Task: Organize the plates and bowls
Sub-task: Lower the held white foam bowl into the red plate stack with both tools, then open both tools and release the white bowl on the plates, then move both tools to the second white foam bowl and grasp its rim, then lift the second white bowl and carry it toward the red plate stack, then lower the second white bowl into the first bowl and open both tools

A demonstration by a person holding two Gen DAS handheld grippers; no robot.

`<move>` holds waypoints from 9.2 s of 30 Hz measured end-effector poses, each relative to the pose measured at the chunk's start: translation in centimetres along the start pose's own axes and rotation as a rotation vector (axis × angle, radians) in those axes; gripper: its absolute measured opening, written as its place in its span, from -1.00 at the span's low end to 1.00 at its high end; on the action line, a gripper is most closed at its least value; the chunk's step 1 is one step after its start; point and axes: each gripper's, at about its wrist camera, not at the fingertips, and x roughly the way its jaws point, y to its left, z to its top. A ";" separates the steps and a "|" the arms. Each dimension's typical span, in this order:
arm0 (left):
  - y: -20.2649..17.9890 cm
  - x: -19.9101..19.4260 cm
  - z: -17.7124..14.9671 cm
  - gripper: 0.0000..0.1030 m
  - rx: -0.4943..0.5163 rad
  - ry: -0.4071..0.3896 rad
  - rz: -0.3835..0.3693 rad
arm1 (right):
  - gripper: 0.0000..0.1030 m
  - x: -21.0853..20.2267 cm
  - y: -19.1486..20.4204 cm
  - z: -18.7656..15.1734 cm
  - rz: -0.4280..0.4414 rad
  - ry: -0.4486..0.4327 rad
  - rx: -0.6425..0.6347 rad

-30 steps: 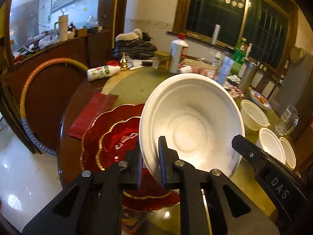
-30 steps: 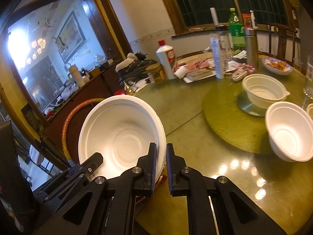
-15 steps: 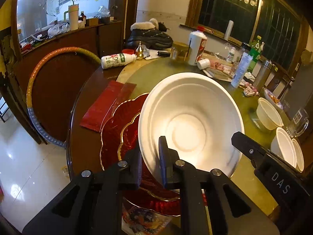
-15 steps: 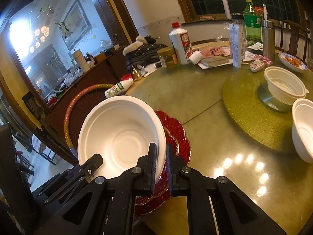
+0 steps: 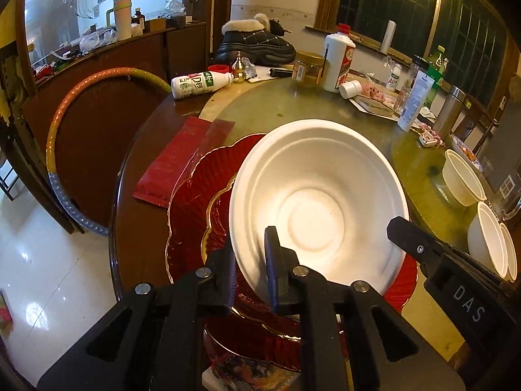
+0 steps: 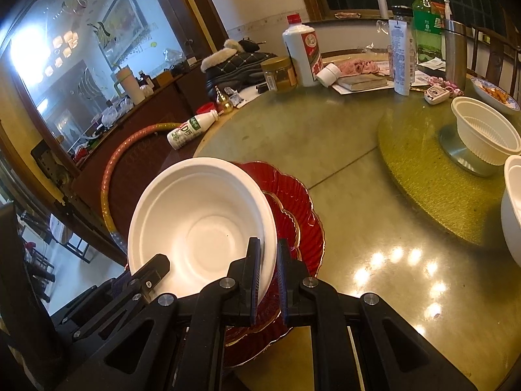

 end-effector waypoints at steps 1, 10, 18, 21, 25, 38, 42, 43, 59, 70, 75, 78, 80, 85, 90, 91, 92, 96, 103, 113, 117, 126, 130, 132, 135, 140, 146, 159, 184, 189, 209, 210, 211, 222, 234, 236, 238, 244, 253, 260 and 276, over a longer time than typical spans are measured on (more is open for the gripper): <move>0.0 0.1 0.0 -0.73 0.000 0.003 0.001 | -0.82 0.1 0.0 0.0 -0.001 0.004 -0.001; 0.1 0.5 -0.1 -0.73 0.005 0.011 0.005 | -0.82 0.6 0.0 0.0 -0.009 0.021 -0.006; 0.1 0.8 -0.2 -0.73 0.009 0.018 0.012 | -0.82 0.8 0.2 -0.1 -0.012 0.031 -0.006; 0.1 0.8 -0.2 -0.73 0.009 0.019 0.012 | -0.81 0.9 0.2 -0.1 -0.014 0.034 -0.007; 0.1 0.8 -0.2 -0.73 0.007 0.025 0.016 | -0.81 1.1 0.2 -0.2 -0.014 0.045 -0.007; 0.5 0.4 -0.2 -0.72 0.010 0.016 0.027 | -0.81 0.6 1.1 0.1 -0.024 0.027 -0.037; 0.4 0.6 -0.3 -0.71 0.015 0.029 0.028 | -0.81 0.8 0.7 0.1 -0.022 0.039 -0.023; 0.3 0.6 -0.3 -0.71 0.016 0.029 0.029 | -0.81 0.7 0.7 0.1 -0.022 0.038 -0.021; -0.1 0.2 -0.4 -0.70 0.024 0.031 0.031 | -0.80 0.1 0.7 -0.1 -0.019 0.030 -0.024; 0.5 -0.2 -0.4 -0.41 -0.016 0.030 0.006 | -0.71 -0.3 0.3 -0.2 -0.013 0.019 -0.007; 1.2 -1.2 -0.2 0.04 -0.068 -0.011 -0.014 | -0.38 -1.1 -0.2 -0.1 0.000 -0.009 0.027; 2.0 -2.4 0.2 0.10 -0.127 -0.067 -0.012 | -0.07 -2.5 -0.9 0.2 0.027 -0.057 0.070; 2.9 -4.2 0.4 0.20 -0.205 -0.152 -0.018 | 0.23 -4.1 -1.6 0.3 0.063 -0.109 0.104; 1.8 -7.8 1.1 0.64 -0.271 -0.319 -0.034 | 0.49 -8.4 -5.0 0.5 0.083 -0.208 0.169; -4.7 -7.7 1.8 0.64 -0.097 -0.252 -0.181 | 0.50 -12.2 -11.0 0.0 0.058 -0.239 0.273; -6.1 -7.5 1.8 0.64 -0.058 -0.227 -0.212 | 0.50 -13.1 -12.2 -0.3 0.038 -0.250 0.288; -8.1 -7.2 1.7 0.64 -0.004 -0.187 -0.259 | 0.50 -14.0 -13.6 -0.7 0.020 -0.263 0.308; -15.1 -5.2 1.5 0.64 0.149 -0.008 -0.434 | 0.50 -17.1 -19.5 -2.3 -0.063 -0.283 0.403; -23.6 -2.9 0.5 0.63 0.263 0.135 -0.483 | 0.54 -18.1 -28.6 -4.8 -0.086 -0.207 0.600; -28.0 1.0 -1.1 0.62 0.275 0.237 -0.420 | 0.41 -14.9 -33.1 -4.7 -0.067 -0.136 0.692; -29.2 2.5 -1.5 -0.50 0.317 0.261 -0.359 | -0.50 -13.3 -33.4 -4.3 -0.079 -0.094 0.713; -26.9 0.5 -2.6 -0.78 0.331 0.176 -0.397 | -0.87 -13.7 -30.3 -4.7 -0.078 -0.147 0.648; -24.7 -0.9 -2.6 -0.77 0.314 0.120 -0.386 | -0.87 -14.1 -28.1 -4.6 -0.069 -0.179 0.594; -23.8 -1.3 -2.5 -0.76 0.305 0.106 -0.375 | -0.87 -14.1 -27.1 -4.5 -0.068 -0.184 0.569; -22.5 -1.6 -2.5 -0.76 0.289 0.096 -0.361 | -0.87 -13.7 -25.7 -4.3 -0.063 -0.183 0.543; -21.0 -1.7 -2.5 -0.76 0.268 0.098 -0.351 | -0.87 -13.3 -23.9 -4.4 -0.050 -0.172 0.516; -19.4 -2.2 -2.7 -0.76 0.248 0.088 -0.343 | -0.87 -13.1 -22.6 -4.4 -0.044 -0.163 0.495; -15.7 -3.8 -2.3 -0.75 0.196 0.045 -0.322 | -0.87 -12.9 -18.8 -3.5 -0.019 -0.164 0.418; -2.7 -6.4 1.0 -0.75 -0.008 -0.069 -0.203 | -0.86 -9.6 -5.1 0.5 0.139 -0.128 0.191; -0.6 -5.9 1.0 -0.75 -0.038 -0.061 -0.171 | -0.86 -7.6 -3.1 0.9 0.160 -0.089 0.171; 1.7 -3.1 -0.4 -0.72 -0.064 0.014 -0.097 | -0.86 -2.8 -1.1 0.6 0.169 0.034 0.143; 1.8 -3.0 -0.4 -0.72 -0.063 0.016 -0.093 | -0.86 -2.7 -1.1 0.6 0.170 0.036 0.141; 1.8 -3.0 -0.5 -0.72 -0.063 0.019 -0.091 | -0.86 -2.7 -1.0 0.6 0.169 0.039 0.138; 2.3 -2.6 -0.6 -0.72 -0.066 0.023 -0.078 | -0.85 -1.9 -0.4 0.5 0.158 0.058 0.121; 2.4 -2.4 -0.6 -0.72 -0.070 0.034 -0.078 | -0.84 -1.4 -0.1 0.5 0.153 0.073 0.120; 2.4 -2.3 -0.6 -0.71 -0.068 0.034 -0.075 | -0.84 -1.4 -0.1 0.5 0.151 0.071 0.117; 2.4 -2.3 -0.6 -0.71 -0.068 0.034 -0.074 | -0.84 -1.3 -0.1 0.5 0.152 0.071 0.118; 2.3 -2.0 -0.7 -0.71 -0.067 0.039 -0.070 | -0.81 -1.1 -0.2 0.4 0.155 0.081 0.121; 2.3 -1.9 -0.8 -0.72 -0.065 0.044 -0.063 | -0.78 -0.8 -0.2 0.3 0.160 0.087 0.120; 2.2 -1.8 -0.9 -0.72 -0.065 0.047 -0.061 | -0.78 -0.8 -0.1 0.3 0.160 0.087 0.123; 2.7 -2.6 -0.6 0.09 -0.119 -0.001 -0.082 | -0.06 -1.2 0.3 0.3 0.146 0.062 0.110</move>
